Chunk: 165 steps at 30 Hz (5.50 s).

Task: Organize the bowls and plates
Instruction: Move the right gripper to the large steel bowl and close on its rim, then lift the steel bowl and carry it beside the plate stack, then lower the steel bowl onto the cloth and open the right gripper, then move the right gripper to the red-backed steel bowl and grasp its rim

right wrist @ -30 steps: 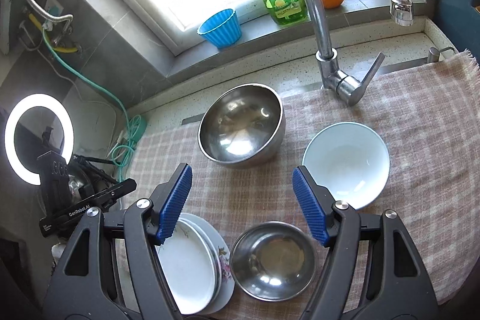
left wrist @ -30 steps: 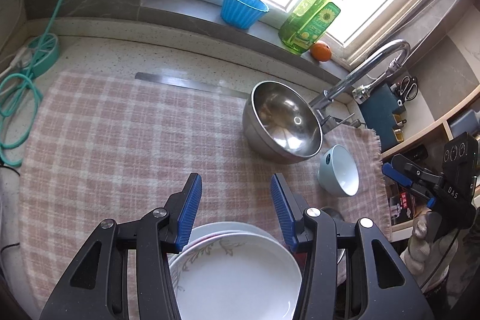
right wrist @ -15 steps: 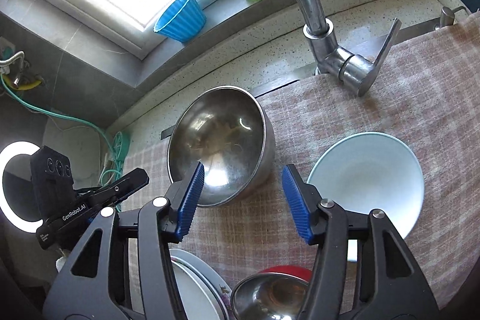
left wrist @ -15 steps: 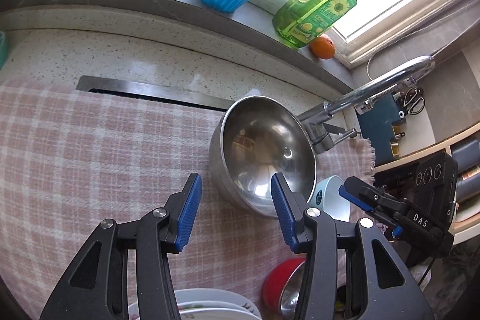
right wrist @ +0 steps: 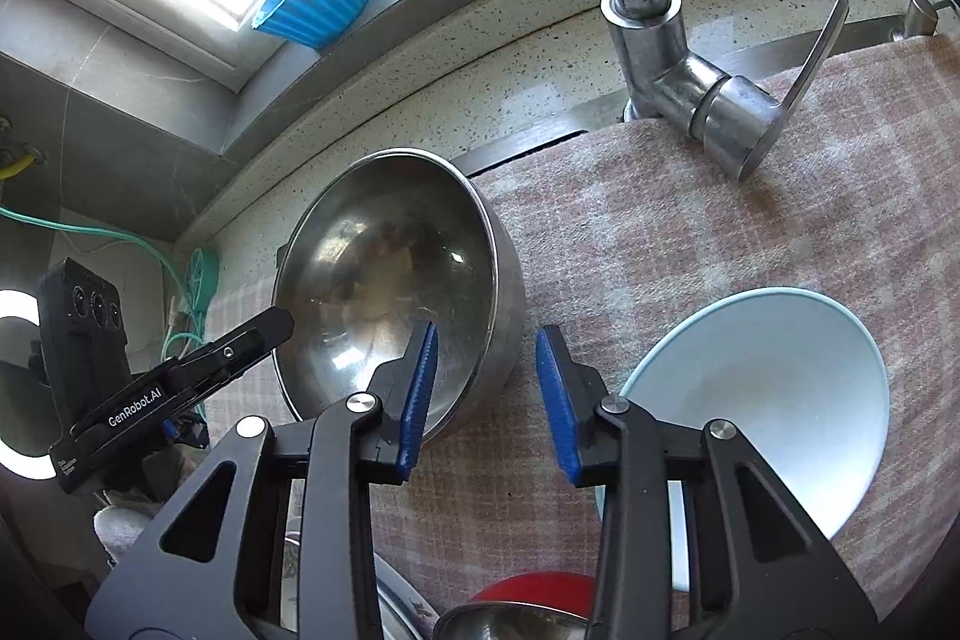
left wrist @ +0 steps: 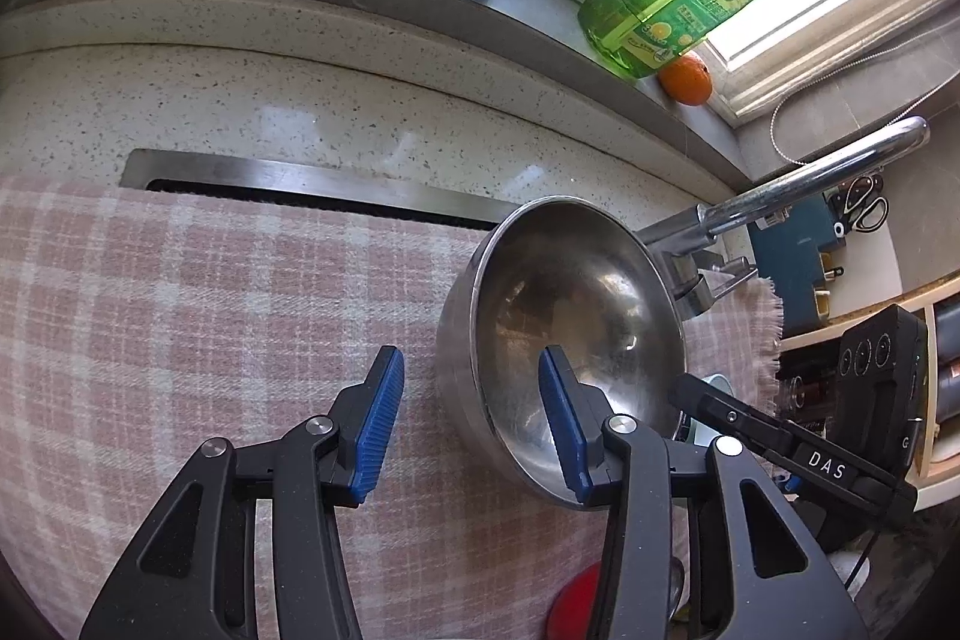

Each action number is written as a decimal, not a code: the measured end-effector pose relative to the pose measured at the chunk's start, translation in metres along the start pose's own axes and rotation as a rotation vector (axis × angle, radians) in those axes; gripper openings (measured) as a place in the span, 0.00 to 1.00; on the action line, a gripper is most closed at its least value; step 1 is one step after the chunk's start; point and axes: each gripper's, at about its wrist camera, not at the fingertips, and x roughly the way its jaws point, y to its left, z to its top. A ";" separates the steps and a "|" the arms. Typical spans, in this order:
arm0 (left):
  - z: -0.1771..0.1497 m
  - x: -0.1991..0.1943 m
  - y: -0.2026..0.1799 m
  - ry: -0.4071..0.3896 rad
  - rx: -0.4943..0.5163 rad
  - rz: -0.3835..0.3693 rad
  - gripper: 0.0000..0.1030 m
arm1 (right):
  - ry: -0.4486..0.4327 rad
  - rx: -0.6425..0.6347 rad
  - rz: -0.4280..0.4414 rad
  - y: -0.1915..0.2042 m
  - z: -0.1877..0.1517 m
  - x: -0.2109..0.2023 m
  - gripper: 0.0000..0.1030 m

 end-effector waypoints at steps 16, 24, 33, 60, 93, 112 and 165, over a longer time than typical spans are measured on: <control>-0.003 0.008 0.005 0.011 -0.008 -0.009 0.17 | 0.019 -0.045 -0.058 0.010 -0.002 0.014 0.20; -0.011 -0.015 0.008 -0.031 -0.018 -0.010 0.17 | 0.011 -0.082 -0.038 0.025 -0.012 0.003 0.20; -0.031 -0.060 0.015 -0.114 -0.016 -0.004 0.17 | -0.004 -0.165 0.008 0.058 -0.034 -0.018 0.20; -0.143 -0.180 0.125 -0.315 -0.257 0.094 0.17 | 0.171 -0.462 0.158 0.193 -0.141 0.021 0.20; -0.242 -0.198 0.204 -0.302 -0.480 0.175 0.17 | 0.364 -0.627 0.133 0.242 -0.232 0.095 0.20; -0.244 -0.201 0.204 -0.303 -0.490 0.194 0.17 | 0.320 -0.667 0.131 0.248 -0.230 0.083 0.42; -0.173 -0.068 -0.057 -0.089 0.089 -0.037 0.45 | -0.052 -0.222 -0.011 -0.037 -0.148 -0.109 0.86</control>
